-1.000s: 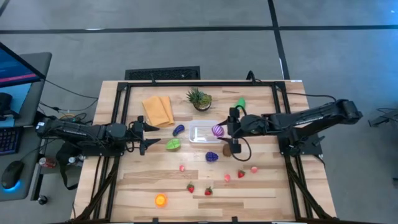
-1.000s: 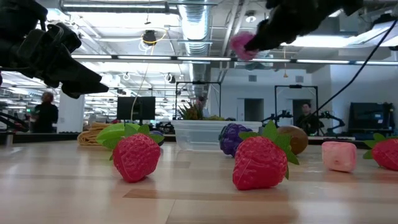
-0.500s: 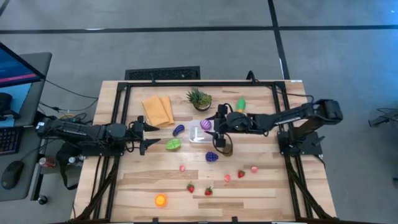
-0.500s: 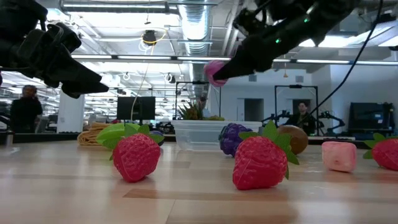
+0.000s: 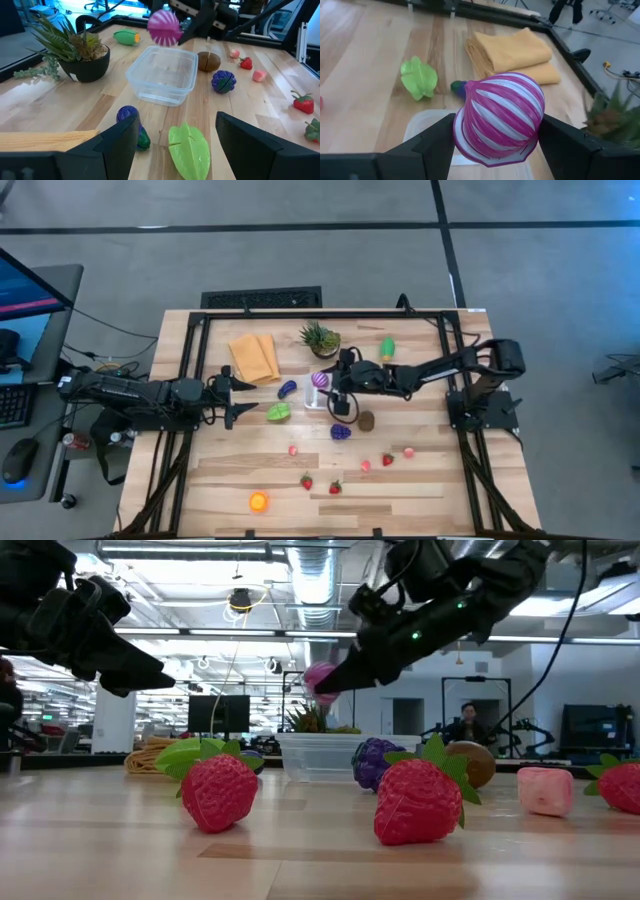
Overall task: Pick and placing Produce into tupperware
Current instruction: Put the purple onion into the transparent container
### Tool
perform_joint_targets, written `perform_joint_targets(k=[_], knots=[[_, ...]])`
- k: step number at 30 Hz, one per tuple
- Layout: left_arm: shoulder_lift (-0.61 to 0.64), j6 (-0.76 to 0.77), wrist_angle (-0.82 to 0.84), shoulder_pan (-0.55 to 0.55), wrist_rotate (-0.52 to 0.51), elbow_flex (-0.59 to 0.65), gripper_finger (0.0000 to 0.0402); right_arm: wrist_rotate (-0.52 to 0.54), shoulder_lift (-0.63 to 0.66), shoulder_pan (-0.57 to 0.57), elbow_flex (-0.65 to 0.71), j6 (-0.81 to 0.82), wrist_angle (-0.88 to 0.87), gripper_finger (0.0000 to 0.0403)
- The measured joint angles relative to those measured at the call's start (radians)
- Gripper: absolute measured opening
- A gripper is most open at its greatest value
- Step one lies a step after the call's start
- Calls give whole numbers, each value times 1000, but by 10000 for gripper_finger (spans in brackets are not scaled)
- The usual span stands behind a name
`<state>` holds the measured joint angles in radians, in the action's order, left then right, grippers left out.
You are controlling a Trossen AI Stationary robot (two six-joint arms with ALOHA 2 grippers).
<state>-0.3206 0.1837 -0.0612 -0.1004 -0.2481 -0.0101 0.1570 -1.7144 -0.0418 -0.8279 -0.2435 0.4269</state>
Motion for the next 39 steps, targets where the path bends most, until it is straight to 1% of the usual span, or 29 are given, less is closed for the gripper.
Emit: perform_joint_targets(k=[4,10,20,24,26,39], knots=[[0,0,0,0,0,0,255,-2,-48,0,-47,0,-6,255],[0,0,1,0,0,0,255,-2,-108,0,-96,9,-67,255],[0,-6,1,0,0,0,255,0,-107,-3,-100,62,-118,255],[0,-5,1,0,0,0,255,0,-128,-7,-96,93,-140,255],[0,-5,1,0,0,0,255,0,-142,-7,-100,97,-117,255],[0,-3,0,0,1,0,255,1,-146,-14,-99,113,-119,255]])
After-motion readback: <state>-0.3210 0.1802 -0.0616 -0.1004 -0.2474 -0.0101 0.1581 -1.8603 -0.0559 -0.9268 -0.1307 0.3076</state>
